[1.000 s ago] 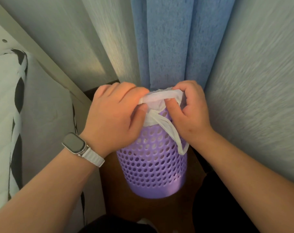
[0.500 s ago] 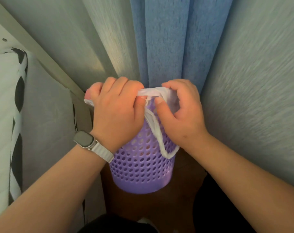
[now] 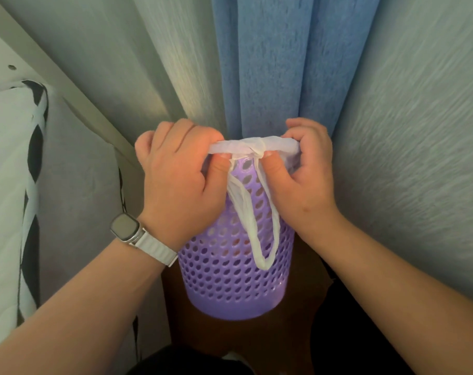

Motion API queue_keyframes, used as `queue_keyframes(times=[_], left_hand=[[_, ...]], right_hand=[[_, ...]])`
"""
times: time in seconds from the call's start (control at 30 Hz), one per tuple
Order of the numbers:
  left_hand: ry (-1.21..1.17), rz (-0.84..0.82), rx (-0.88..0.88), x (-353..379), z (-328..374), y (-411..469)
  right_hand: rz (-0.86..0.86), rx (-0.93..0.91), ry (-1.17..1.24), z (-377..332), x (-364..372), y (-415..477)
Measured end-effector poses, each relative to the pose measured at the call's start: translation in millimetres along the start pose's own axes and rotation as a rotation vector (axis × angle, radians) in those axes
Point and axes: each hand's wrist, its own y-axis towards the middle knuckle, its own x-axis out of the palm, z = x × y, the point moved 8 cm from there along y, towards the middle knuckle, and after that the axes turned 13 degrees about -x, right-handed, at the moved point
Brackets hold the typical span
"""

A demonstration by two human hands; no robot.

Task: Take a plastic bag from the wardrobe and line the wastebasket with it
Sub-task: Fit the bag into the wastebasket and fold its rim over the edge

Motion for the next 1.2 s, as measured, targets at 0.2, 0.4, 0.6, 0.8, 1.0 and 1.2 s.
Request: queue_keyframes(times=[0.2,0.4,0.6,0.8,1.0,1.2], left_hand=[[0.031,-0.087,-0.09,4.8,12.6,-11.8],[-0.022,-0.073,-0.076,14.9,7.8,-7.9],[-0.062,-0.08,-0.129,19.3,-21.5,-1.6],[-0.129,-0.067,-0.119,9.6,-32.6,6.2],[-0.175,-0.06,-0.129,7.8,-26.8,3.5],[-0.032,-0.106,-0.035,6.3,1.3,-7.5]], right_hand=[[0.06,-0.003,-0.08,-8.8,-0.6,-2.1],[0.042,0.016,-0.145,-17.0,-1.2,-1.7],[-0.088,-0.024,-0.082,-19.0,11.6,-4.7],[-0.071,-0.041,-0.113,0.5,-2.6,3.7],[-0.012,0.029,-0.078,6.9,-4.8,0.5],[0.05,0.018,-0.115,-1.2,-8.0,0.9]])
